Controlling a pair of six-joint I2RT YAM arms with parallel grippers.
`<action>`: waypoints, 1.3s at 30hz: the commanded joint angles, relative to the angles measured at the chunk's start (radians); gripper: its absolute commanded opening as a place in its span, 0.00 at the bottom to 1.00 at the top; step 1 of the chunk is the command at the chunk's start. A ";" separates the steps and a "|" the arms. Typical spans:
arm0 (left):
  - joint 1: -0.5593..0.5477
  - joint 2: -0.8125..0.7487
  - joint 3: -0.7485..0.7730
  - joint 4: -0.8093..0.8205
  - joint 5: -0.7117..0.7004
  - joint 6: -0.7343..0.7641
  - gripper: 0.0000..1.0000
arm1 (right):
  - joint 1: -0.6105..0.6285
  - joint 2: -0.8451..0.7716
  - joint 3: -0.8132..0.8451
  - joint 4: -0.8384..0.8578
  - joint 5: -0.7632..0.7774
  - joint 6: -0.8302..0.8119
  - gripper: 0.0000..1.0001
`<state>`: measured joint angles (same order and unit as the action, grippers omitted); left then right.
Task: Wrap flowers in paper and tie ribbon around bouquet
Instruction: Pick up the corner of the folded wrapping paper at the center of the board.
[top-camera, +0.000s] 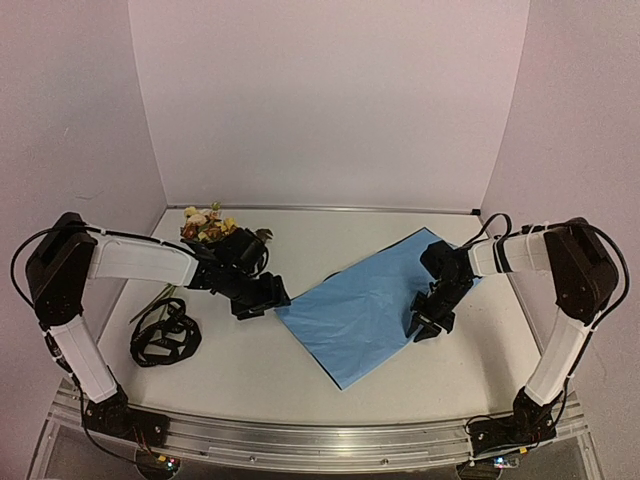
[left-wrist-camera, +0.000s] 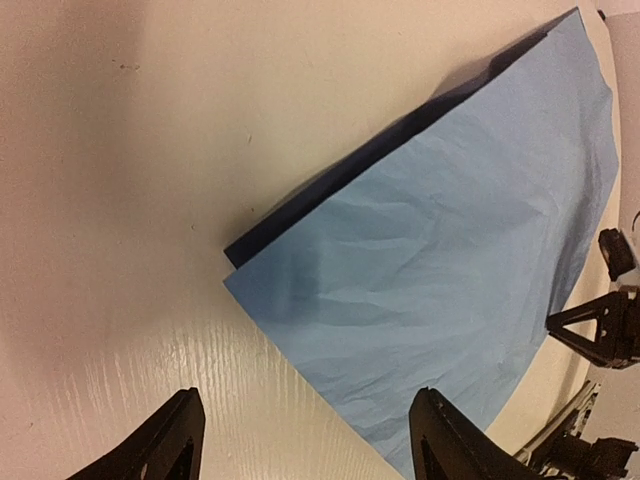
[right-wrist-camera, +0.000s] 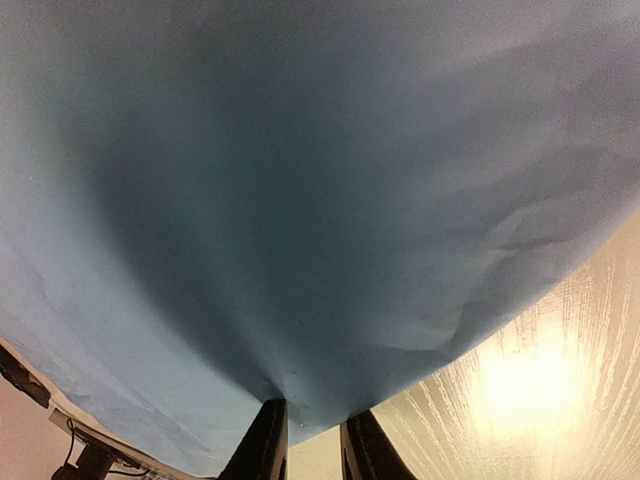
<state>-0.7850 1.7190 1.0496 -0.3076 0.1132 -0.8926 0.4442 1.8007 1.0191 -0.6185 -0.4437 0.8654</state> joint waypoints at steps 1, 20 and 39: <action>0.039 0.043 -0.040 0.165 0.062 -0.117 0.72 | 0.006 0.031 -0.002 -0.018 0.034 0.002 0.19; 0.042 0.184 -0.001 0.263 -0.003 -0.264 0.21 | 0.005 0.036 -0.017 -0.017 0.045 0.001 0.16; -0.055 -0.084 -0.053 0.045 -0.213 -0.149 0.00 | 0.065 0.143 0.224 -0.184 0.068 -0.128 0.11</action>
<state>-0.8255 1.7644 1.0535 -0.2148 -0.0275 -1.0678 0.4771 1.8875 1.1475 -0.7385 -0.4066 0.7877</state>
